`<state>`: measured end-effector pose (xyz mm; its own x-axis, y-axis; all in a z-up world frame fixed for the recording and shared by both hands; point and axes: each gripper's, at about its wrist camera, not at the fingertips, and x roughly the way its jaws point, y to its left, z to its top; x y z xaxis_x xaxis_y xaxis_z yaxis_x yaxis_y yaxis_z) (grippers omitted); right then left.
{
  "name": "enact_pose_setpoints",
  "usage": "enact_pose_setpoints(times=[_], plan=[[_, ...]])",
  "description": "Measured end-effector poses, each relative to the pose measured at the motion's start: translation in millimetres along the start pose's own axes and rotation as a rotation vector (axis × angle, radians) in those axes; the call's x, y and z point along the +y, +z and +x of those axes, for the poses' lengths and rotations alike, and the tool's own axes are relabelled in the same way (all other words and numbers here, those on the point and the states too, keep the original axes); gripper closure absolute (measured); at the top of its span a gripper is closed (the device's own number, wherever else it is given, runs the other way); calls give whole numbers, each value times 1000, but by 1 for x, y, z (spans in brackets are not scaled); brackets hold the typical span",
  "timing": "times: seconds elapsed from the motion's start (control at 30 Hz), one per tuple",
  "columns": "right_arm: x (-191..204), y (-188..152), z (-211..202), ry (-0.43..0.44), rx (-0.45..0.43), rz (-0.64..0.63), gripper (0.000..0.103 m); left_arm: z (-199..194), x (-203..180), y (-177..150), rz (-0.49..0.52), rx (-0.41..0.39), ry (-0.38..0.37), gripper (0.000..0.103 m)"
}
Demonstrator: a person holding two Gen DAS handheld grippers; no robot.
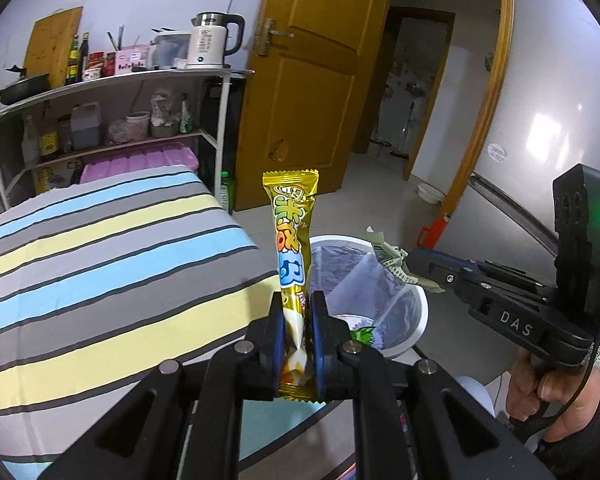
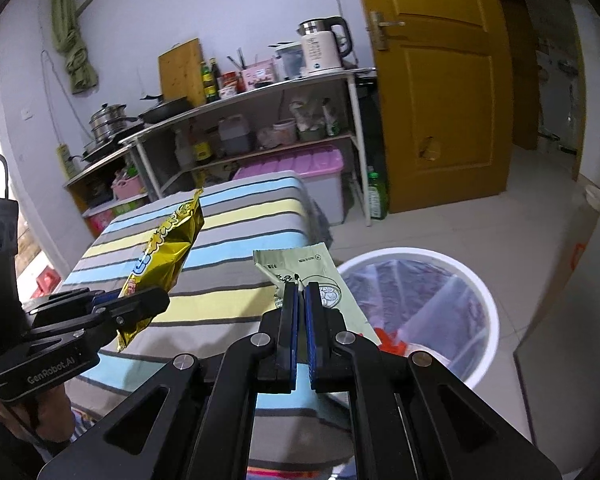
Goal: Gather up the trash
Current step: 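Carry the yellow chip bag and paper packet over the wastebasket with both grippers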
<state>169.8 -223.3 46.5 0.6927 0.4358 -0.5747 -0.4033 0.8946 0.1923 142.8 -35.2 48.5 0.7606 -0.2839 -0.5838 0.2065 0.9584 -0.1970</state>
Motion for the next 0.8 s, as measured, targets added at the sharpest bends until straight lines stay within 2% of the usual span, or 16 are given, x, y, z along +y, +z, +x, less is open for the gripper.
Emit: enact_pose_setpoints(times=[0.37, 0.8], plan=[[-36, -6, 2, -46, 8, 55, 99, 38, -25, 8, 30, 44, -42, 90], [-75, -12, 23, -86, 50, 111, 99, 88, -42, 10, 43, 111, -88, 90]])
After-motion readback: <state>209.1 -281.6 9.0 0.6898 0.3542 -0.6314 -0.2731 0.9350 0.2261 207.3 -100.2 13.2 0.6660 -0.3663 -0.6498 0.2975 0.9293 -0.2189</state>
